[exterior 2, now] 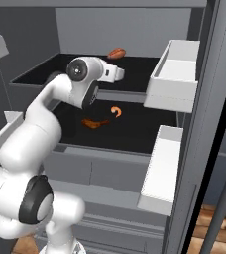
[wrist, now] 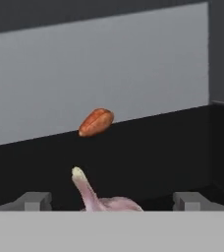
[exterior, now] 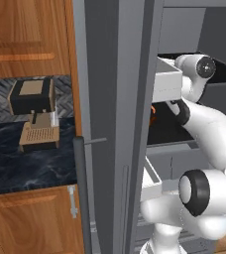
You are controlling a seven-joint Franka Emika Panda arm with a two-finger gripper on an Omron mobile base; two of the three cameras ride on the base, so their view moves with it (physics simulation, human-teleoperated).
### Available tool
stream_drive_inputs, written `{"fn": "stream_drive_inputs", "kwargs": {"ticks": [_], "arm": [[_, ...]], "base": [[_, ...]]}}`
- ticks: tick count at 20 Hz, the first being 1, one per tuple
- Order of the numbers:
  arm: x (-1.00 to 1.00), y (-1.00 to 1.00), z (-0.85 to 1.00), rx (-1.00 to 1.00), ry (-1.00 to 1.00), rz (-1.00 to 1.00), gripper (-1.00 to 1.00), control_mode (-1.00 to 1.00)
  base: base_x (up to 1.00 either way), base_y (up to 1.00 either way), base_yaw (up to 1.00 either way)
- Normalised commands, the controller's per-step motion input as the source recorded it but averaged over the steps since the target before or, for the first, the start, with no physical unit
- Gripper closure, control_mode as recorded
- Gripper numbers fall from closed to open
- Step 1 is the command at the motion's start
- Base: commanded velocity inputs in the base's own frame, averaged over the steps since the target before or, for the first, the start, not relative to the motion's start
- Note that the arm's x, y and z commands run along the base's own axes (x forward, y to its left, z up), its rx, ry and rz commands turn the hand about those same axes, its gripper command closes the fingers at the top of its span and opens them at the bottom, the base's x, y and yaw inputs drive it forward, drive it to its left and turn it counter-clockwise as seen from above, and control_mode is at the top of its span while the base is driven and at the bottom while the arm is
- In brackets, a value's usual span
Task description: Transport the chicken drumstick and garlic to the fridge. Place the chicken drumstick on the rack containing meat and place the garlic on the rack containing the vegetable, ensuring meats and vegetables are on different racks.
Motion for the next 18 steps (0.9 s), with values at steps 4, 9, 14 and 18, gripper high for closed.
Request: {"fn": "stream_drive_inputs", "kwargs": {"ticks": [4, 9, 14, 18], "arm": [[-0.46, 0.00, 0.42, 0.00, 0.25, -0.14, -1.00, -1.00], [-0.90, 0.00, -0.24, 0.00, -0.16, 0.00, -1.00, -1.00], [-1.00, -0.22, -0.08, 0.06, -0.26, 0.03, -1.00, -1.00], [-1.00, 0.00, 0.45, 0.15, 0.08, 0.00, -1.00, -1.00]], "base": [[0.00, 0.00, 0.00], [0.00, 0.00, 0.00], [0.00, 0.00, 0.00], [0.00, 0.00, 0.00]]}}
